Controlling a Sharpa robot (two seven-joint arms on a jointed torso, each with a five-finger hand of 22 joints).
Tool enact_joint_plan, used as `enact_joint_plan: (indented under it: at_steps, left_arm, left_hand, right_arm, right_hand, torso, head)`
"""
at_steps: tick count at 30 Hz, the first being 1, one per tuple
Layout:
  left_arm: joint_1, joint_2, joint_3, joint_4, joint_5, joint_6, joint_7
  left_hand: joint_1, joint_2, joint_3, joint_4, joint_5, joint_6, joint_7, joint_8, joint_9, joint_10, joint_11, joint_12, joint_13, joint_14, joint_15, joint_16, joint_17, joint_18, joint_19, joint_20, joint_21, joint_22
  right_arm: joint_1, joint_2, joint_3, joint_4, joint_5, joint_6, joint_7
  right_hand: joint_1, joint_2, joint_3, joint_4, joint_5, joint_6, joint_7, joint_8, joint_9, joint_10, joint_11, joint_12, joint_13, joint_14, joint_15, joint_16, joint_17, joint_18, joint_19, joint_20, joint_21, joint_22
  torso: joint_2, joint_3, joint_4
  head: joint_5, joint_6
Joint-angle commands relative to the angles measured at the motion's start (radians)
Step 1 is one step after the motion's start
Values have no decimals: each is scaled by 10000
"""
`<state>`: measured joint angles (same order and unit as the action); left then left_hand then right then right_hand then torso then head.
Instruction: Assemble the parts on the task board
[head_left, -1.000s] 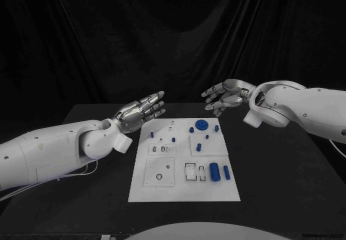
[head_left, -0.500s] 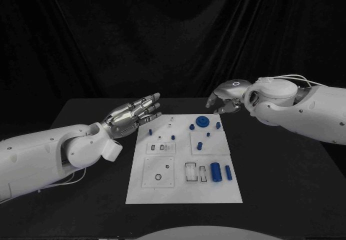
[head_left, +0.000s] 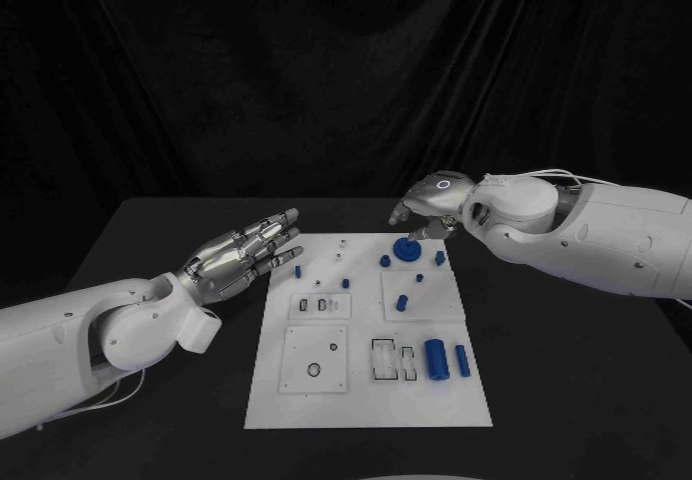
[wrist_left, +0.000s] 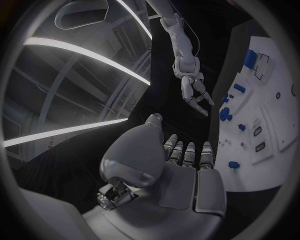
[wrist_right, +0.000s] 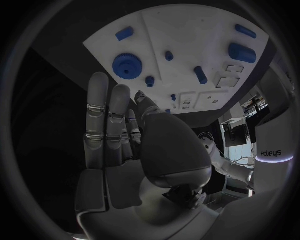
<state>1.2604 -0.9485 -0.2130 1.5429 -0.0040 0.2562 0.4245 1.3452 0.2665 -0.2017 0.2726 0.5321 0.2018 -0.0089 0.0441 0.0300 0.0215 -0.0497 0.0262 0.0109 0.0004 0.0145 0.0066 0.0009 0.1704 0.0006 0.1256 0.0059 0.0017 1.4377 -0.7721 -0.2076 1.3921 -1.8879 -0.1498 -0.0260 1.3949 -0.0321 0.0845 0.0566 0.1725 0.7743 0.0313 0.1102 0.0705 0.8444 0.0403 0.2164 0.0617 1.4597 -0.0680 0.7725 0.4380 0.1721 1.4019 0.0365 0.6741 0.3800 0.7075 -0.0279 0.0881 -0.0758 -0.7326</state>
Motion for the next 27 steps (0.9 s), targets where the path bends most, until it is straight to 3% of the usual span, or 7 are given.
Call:
enact_joint_plan:
  at_steps: [1,2,3,5,12,20,27]
  left_arm:
    - [30,46,8,-61,-35,271,-2]
    - [30,57,8,-77,-35,283,4]
    - [29,65,8,-87,-35,290,9]
    - [29,80,8,-104,-36,301,15]
    - [28,72,7,-94,-36,338,1]
    - [27,91,7,-102,-36,394,73]
    - [25,150,7,-153,-36,475,127]
  left_hand:
    - [84,69,76,7,80,22,26,18,4,-15,44,4,-9,-4,78,-66,-9,65,-6,42,-59,-17]
    - [84,69,76,7,80,22,26,18,4,-15,44,4,-9,-4,78,-66,-9,65,-6,42,-59,-17]
    - [90,77,86,1,97,25,28,20,5,-20,45,-1,-10,-4,83,-66,-9,64,-6,45,-59,-17]
    - [90,77,86,1,97,25,28,20,5,-20,45,-1,-10,-4,83,-66,-9,64,-6,45,-59,-17]
    - [98,89,103,-9,118,81,40,37,15,-16,54,9,-6,-4,102,-66,-9,64,-6,57,-59,-17]
    - [116,117,148,-30,157,174,61,72,29,-1,76,33,3,-4,153,-66,-9,58,-5,92,-58,-16]
    - [145,135,189,-61,216,174,65,77,29,-2,80,34,2,-4,177,-66,-9,54,-3,108,-57,-15]
  right_arm:
    - [-106,52,4,-88,-336,-486,238]
    - [-134,68,4,-115,-337,-516,282]
    - [-157,80,4,-135,-338,-538,315]
    - [-214,107,4,-183,-339,-576,399]
    - [-368,192,4,-295,-340,-585,669]
    - [-468,198,4,-380,-341,-423,898]
    - [-656,317,4,-622,-341,-697,1166]
  right_hand:
    - [-22,-140,83,13,-150,125,330,10,10,24,97,-150,12,23,52,155,48,81,-146,11,190,199]
    - [-27,-149,92,21,-177,138,355,11,9,29,99,-168,12,19,54,188,70,83,-165,13,216,228]
    - [-36,-164,124,42,-209,203,505,26,10,81,100,-205,16,9,58,286,135,87,-222,20,297,317]
    - [-41,-168,138,53,-220,231,534,31,10,122,103,-211,19,5,58,333,169,88,-245,22,333,355]
    - [-116,-253,173,141,-348,329,538,28,-1,447,100,-218,27,38,61,806,648,96,-374,35,543,587]
    - [-141,-311,196,192,-436,325,446,-4,-11,521,50,-280,23,51,39,1082,941,101,-461,31,660,724]
    - [-45,-276,357,208,-247,767,630,132,24,907,90,-325,28,46,49,1531,1383,60,-584,38,1102,1264]
  torso:
    - [119,-41,194]
    - [121,-44,199]
    - [122,-45,201]
    - [120,-52,212]
    - [98,-62,209]
    - [48,-80,309]
    - [33,-101,340]
  head:
    - [-137,59]
    - [-130,63]
    - [-123,64]
    - [-94,57]
    - [3,-68]
    - [-63,-231]
    - [-101,-280]
